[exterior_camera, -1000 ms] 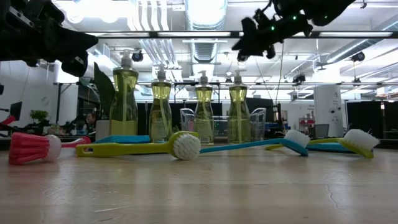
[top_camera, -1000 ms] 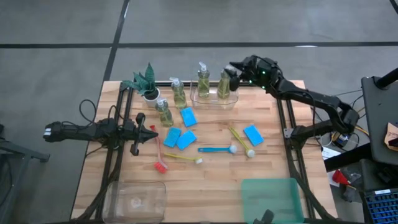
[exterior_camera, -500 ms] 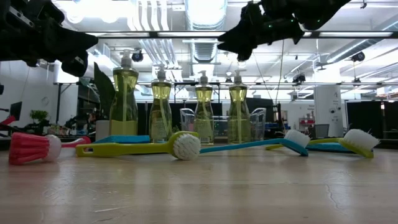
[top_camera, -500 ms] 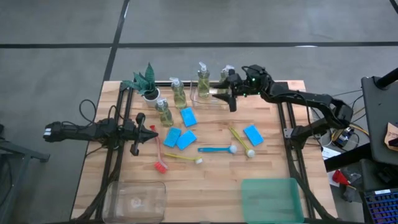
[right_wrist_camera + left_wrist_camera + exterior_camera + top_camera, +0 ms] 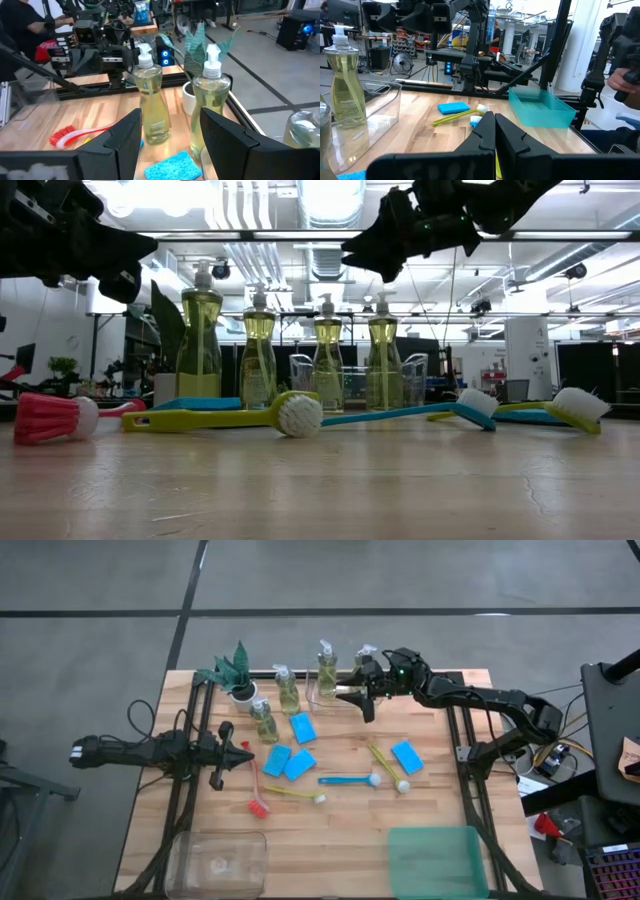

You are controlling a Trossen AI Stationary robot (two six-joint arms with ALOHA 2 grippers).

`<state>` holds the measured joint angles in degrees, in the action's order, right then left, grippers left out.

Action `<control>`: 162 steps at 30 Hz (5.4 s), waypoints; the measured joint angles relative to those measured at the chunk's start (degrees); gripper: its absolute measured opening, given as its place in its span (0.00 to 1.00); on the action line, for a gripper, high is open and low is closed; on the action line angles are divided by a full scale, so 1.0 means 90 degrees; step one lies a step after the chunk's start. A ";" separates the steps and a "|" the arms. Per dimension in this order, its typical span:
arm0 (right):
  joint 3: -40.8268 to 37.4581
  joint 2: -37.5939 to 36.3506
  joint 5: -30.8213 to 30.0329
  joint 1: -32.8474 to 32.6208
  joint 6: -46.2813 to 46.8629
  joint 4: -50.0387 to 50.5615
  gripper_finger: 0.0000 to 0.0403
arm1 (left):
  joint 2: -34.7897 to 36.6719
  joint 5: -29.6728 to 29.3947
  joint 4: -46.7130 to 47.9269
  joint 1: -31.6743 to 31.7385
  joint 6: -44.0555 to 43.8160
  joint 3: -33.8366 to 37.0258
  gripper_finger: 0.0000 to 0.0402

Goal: Pick & Place Kitchen Sink Supplies
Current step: Put the blue sponge into the green bin

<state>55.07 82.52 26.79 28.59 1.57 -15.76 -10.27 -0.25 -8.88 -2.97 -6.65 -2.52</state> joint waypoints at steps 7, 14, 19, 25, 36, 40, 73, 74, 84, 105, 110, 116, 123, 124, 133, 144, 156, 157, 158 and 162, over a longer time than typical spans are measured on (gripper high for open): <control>0.0000 -0.0034 0.0010 -0.0021 -0.0035 0.0325 0.46 | 0.0000 0.0000 0.0000 0.0000 0.0001 0.0000 0.00; 0.0000 -0.0050 0.0019 -0.0026 -0.0056 0.0635 0.44 | -0.0001 0.0000 0.0000 0.0001 0.0000 0.0000 0.00; 0.0000 -0.0191 0.0019 -0.0014 -0.0179 0.1039 0.42 | 0.0000 0.0000 0.0000 -0.0001 0.0001 0.0000 0.00; 0.0000 -0.0382 0.0022 -0.0014 -0.0219 0.1260 0.40 | -0.0002 0.0000 0.0000 0.0001 0.0000 0.0000 0.00; -0.0001 -0.0822 0.0023 -0.0024 -0.0194 0.1647 0.37 | 0.0001 0.0000 0.0000 0.0000 0.0001 -0.0002 0.00; -0.0007 -0.0998 0.0023 -0.0024 -0.0171 0.2298 0.36 | -0.0002 0.0000 -0.0002 -0.0001 0.0001 0.0000 0.00; -0.1529 -0.1114 -0.2024 -0.0024 0.2928 0.7542 0.37 | -0.0001 0.0000 0.0000 0.0001 0.0001 0.0000 0.00; -0.1603 -0.1114 -0.2028 -0.0024 0.2981 0.7531 0.37 | -0.0001 0.0000 0.0000 0.0001 0.0001 0.0000 0.00; -0.2223 -0.1114 -0.2157 -0.0024 0.3143 0.6913 0.36 | 0.0000 0.0000 0.0000 -0.0001 0.0002 0.0000 0.00; -0.2747 -0.1114 -0.2089 -0.0026 0.2937 0.6015 0.05 | 0.0001 0.0000 0.0000 0.0001 0.0002 0.0000 0.00; -0.2519 -0.1109 -0.2131 -0.0024 0.2739 0.6099 0.02 | 0.0000 0.0000 -0.0001 0.0000 0.0001 0.0000 0.00; -0.1793 -0.1115 -0.2123 -0.0026 0.2549 0.7109 0.02 | -0.0001 0.0000 0.0000 -0.0001 0.0002 -0.0001 0.00; -0.0861 -0.1273 -0.2110 -0.0276 0.2168 0.8576 0.02 | 0.0000 0.0000 -0.0001 0.0001 -0.0001 0.0000 0.00; -0.0728 -0.1322 -0.2106 -0.0359 0.2165 0.8775 0.02 | 0.0001 0.0000 -0.0002 0.0001 -0.0001 0.0000 0.00; 0.0102 -0.1765 -0.1588 -0.1784 0.2173 0.9546 0.02 | 0.0001 0.0000 0.0000 0.0000 0.0002 0.0000 0.00; 0.0385 -0.1646 -0.1462 -0.4534 0.3205 0.9524 0.02 | 0.0000 0.0000 -0.0001 -0.0001 0.0001 0.0000 0.00; 0.0493 -0.0959 -0.1404 -0.6669 0.4753 0.8226 0.02 | -0.0002 0.0000 0.0000 0.0001 0.0002 0.0000 0.00; 0.0477 -0.0887 -0.1411 -0.6783 0.4730 0.8127 0.02 | -0.0002 0.0000 -0.0002 -0.0002 0.0002 0.0000 0.00; 0.0461 -0.0806 -0.1416 -0.6902 0.4695 0.8037 0.02 | -0.0001 0.0000 0.0000 0.0001 0.0002 0.0000 0.00; 0.0449 -0.0400 -0.1421 -0.7289 0.4684 0.7946 0.02 | -0.0001 0.0000 0.0000 0.0001 0.0001 0.0000 0.00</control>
<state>59.11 78.92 14.00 -37.00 43.72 55.75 -10.28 -0.25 -8.88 -2.96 -6.64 -2.52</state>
